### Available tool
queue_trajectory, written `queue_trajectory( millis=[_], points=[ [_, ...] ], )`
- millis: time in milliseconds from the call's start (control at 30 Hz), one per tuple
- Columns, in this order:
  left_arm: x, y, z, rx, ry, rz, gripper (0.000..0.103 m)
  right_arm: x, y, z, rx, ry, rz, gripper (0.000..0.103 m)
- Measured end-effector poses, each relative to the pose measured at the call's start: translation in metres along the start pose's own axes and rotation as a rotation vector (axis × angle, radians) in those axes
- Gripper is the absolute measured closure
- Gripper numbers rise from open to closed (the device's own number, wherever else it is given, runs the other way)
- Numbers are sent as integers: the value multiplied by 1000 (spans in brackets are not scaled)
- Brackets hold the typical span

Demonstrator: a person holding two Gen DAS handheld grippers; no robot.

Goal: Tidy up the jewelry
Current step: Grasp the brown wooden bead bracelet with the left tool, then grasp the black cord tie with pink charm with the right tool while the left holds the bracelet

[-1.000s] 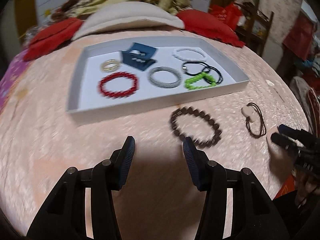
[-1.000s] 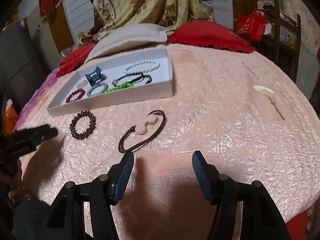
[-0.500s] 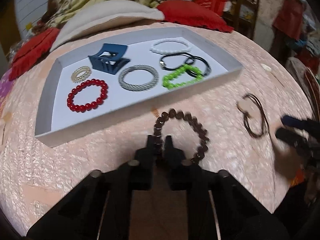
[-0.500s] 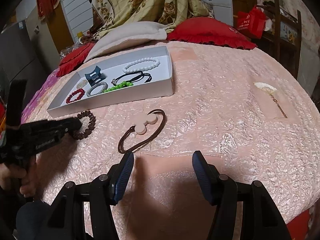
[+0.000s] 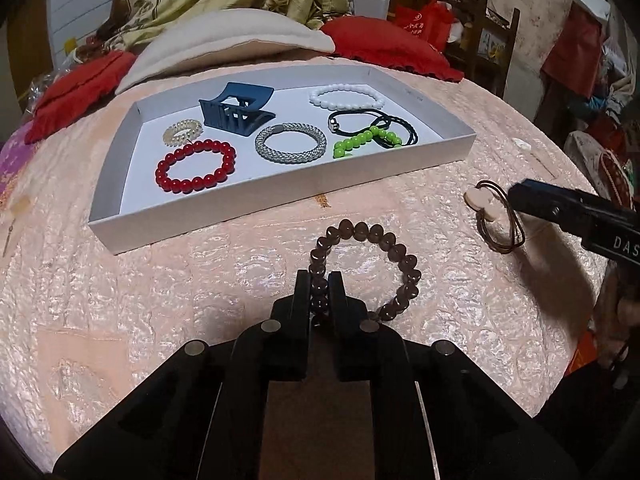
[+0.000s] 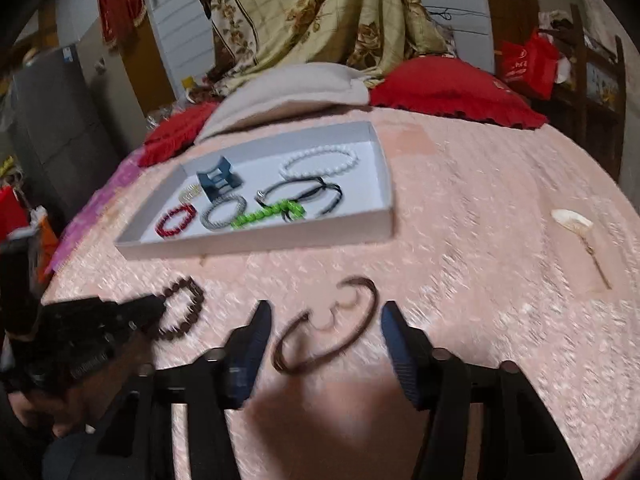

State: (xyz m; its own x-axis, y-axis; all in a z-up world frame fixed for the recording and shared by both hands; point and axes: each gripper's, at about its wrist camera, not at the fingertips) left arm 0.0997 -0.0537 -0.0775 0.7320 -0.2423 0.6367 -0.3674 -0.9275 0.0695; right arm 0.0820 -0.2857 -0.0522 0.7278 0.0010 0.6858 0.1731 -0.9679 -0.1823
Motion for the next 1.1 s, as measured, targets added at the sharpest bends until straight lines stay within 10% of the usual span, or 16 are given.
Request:
queue_trajectory(
  millis=[567,1100],
  points=[
    [0,-2,0,-6,0,-8,96,9,-11,51,-106,-110,-141,62],
    [8,-8,-32,35,12,-10,96,1,-38,-13,56,62,-107,68]
  ],
)
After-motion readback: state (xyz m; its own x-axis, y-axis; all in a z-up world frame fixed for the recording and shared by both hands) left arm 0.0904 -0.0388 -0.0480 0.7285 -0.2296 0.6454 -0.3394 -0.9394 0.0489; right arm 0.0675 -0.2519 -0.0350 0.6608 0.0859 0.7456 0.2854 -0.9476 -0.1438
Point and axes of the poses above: each gripper's, at about its wrist camera, not at the fingertips, and z roughly the way its jaws point, y to its right, x to its top, and after that the axes turned 1 degree about x, right-handed
